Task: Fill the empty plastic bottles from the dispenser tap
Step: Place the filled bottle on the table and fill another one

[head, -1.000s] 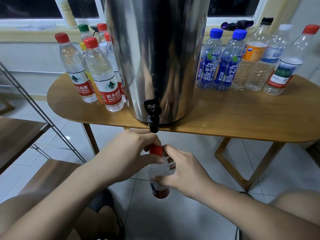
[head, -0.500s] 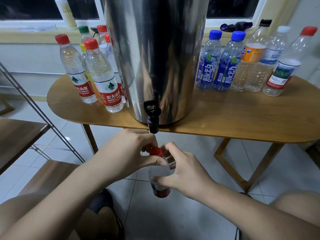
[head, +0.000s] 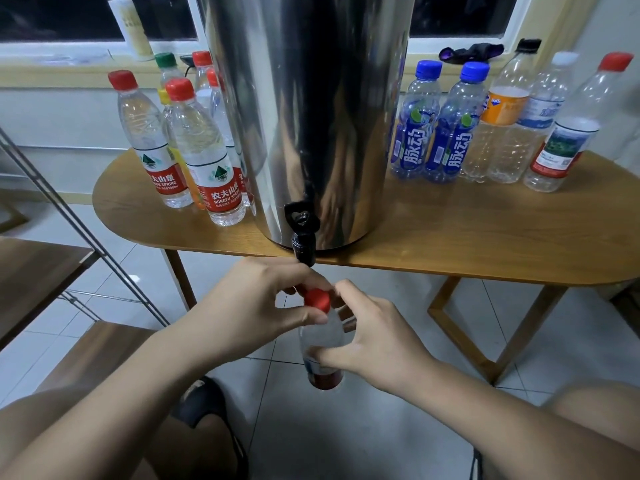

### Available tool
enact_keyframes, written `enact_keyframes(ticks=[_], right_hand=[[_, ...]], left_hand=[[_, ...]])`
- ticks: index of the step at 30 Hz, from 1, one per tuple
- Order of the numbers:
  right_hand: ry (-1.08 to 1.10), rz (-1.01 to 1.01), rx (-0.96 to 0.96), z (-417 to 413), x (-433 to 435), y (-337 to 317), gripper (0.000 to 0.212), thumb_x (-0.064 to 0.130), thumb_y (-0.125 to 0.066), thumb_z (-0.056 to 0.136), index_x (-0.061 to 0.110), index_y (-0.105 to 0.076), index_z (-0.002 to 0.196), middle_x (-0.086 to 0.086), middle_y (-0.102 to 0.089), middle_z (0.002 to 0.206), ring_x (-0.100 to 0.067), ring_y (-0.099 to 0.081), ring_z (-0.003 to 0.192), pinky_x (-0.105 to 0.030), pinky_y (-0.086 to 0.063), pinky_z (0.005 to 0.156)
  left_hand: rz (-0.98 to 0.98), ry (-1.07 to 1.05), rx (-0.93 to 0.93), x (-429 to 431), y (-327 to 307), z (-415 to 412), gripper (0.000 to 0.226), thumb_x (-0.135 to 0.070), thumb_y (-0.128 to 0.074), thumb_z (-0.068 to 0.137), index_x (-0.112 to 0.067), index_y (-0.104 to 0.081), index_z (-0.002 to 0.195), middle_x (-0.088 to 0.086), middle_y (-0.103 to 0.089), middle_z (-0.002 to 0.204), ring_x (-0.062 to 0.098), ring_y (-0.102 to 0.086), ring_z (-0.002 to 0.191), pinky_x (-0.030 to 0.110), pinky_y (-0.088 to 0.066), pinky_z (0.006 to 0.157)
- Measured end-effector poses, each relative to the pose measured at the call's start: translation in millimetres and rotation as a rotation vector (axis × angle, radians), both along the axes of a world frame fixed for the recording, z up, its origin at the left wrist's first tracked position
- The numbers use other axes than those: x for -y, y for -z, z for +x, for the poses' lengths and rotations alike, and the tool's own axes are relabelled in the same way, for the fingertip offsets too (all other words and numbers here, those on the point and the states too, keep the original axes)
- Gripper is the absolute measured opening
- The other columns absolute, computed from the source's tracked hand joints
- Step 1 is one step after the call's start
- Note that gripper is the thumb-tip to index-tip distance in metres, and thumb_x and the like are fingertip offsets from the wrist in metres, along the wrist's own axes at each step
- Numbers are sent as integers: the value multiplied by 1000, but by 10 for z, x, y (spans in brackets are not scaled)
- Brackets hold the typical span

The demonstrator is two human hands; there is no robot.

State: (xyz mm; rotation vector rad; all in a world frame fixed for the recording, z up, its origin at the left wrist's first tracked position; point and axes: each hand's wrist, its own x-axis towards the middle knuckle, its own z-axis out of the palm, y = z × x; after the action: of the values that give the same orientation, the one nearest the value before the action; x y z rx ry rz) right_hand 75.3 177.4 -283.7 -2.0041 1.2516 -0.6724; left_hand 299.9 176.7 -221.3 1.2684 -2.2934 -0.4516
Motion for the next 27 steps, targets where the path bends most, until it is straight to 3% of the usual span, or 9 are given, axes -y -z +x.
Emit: enact_keyframes(ticks=[6,12,16,20,27], right_hand=[[70,-25,105,-152,49,-192,58,48,-97,73,43,-60,117,18,-73,106,-8,-70,96,-33,-61,80],[113,-37,228,-290,97,-293,57,35,-101,73,38,-64,115,14,-76,108,-15,-72,96,-43,-62,85],[103,-39,287,-328,85,-360,57,33,-101,74,39,-64,117,12,-76,116,-18,-73,103,-48,-63,88],[63,-29,320,-318,36,-367,59,32,-101,74,39,-64,119,11,-77,117,-20,-74,106,-50,-62,91],[-56,39,286,-311,31,-354,61,34,-100,76,38,-63,124,11,-76,122,-14,-73,115,-47,-60,99]], left_hand=[[38,-71,-173,-15,-55,147,26,-49,-83,91,-33,-77,111,-16,-79,111,15,-75,107,31,-60,84],[223,-50,29,-1,223,185,54,-73,-82,80,-48,-63,124,-30,-72,118,-8,-66,115,23,-58,92],[318,-5,-35,-62,369,5,73,-73,-87,75,-48,-58,138,-32,-67,133,-7,-62,125,26,-56,98],[253,-54,-134,-110,382,-169,66,-68,-88,78,-43,-62,133,-30,-71,125,-3,-66,119,23,-57,95],[206,-136,-142,-144,352,-182,51,-43,-99,72,-40,-69,112,-28,-75,103,-3,-72,97,17,-56,79]])
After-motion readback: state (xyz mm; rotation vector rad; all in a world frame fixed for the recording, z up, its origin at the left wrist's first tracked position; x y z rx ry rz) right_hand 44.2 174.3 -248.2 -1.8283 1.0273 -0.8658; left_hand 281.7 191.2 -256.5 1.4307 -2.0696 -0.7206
